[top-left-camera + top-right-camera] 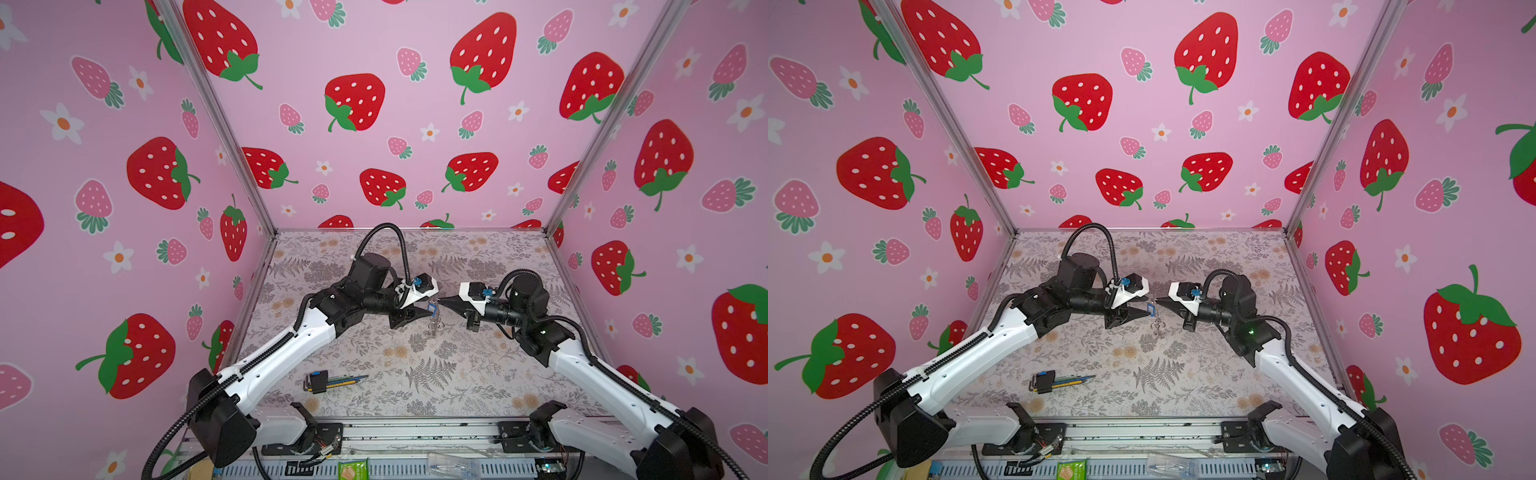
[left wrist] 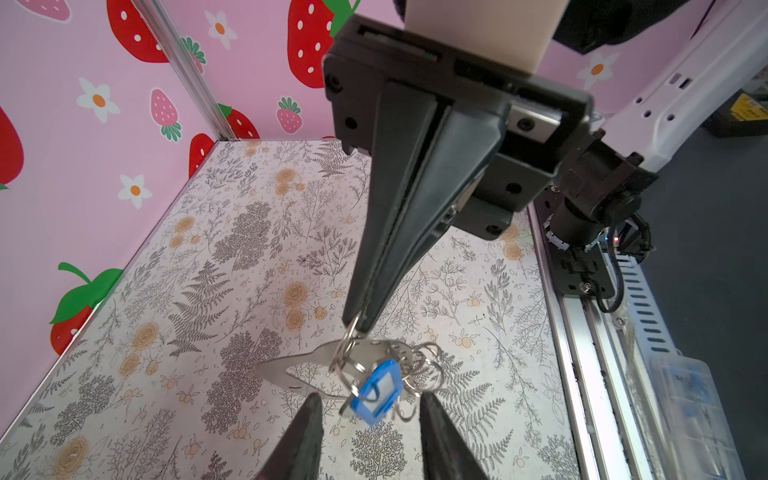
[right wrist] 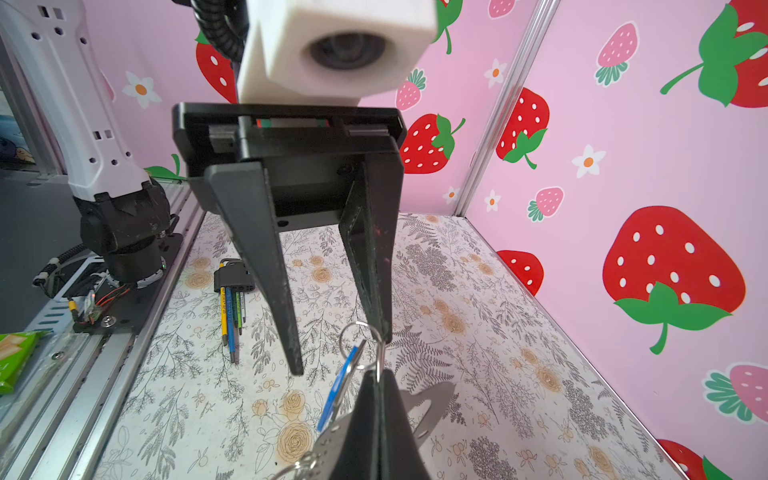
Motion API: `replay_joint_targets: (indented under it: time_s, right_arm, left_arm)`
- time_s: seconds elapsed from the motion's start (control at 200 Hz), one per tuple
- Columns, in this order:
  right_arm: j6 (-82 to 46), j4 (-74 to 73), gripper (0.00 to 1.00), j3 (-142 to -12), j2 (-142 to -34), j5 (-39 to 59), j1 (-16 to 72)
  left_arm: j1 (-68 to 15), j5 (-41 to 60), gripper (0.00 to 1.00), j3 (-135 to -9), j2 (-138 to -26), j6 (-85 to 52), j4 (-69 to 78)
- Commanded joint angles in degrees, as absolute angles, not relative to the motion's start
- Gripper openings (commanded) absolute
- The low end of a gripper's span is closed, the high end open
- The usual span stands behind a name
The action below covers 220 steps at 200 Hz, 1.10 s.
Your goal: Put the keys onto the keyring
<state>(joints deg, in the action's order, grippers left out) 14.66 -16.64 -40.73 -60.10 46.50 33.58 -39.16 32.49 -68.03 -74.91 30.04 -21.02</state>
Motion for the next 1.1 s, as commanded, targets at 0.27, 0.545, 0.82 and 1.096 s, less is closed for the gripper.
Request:
replay_joint_targets:
  time_s: [0.27, 0.545, 0.82, 1.096]
  right_arm:
    - [13.57, -19.42, 0.00, -41.18, -60.27, 48.26, 33.32]
    - [12.21, -21.01, 0.00, -40.92, -60.60, 49.49, 33.35]
    - [11.80, -21.01, 0.00, -40.92, -61.30, 49.06, 33.37]
    - [11.78, -21.09, 0.00, -40.70, -60.63, 48.52, 33.34]
  left_arm:
    - [-39.04, 34.51, 0.41, -67.68, -75.63, 29.43, -20.27]
    - [-39.46, 33.57, 0.41, -67.77, -76.35, 28.74, -18.65]
    - [-40.11, 34.98, 0.41, -68.29, -77.07, 28.06, -18.46]
    - [-40.48, 34.08, 0.39, -68.12, -77.43, 28.04, -18.46]
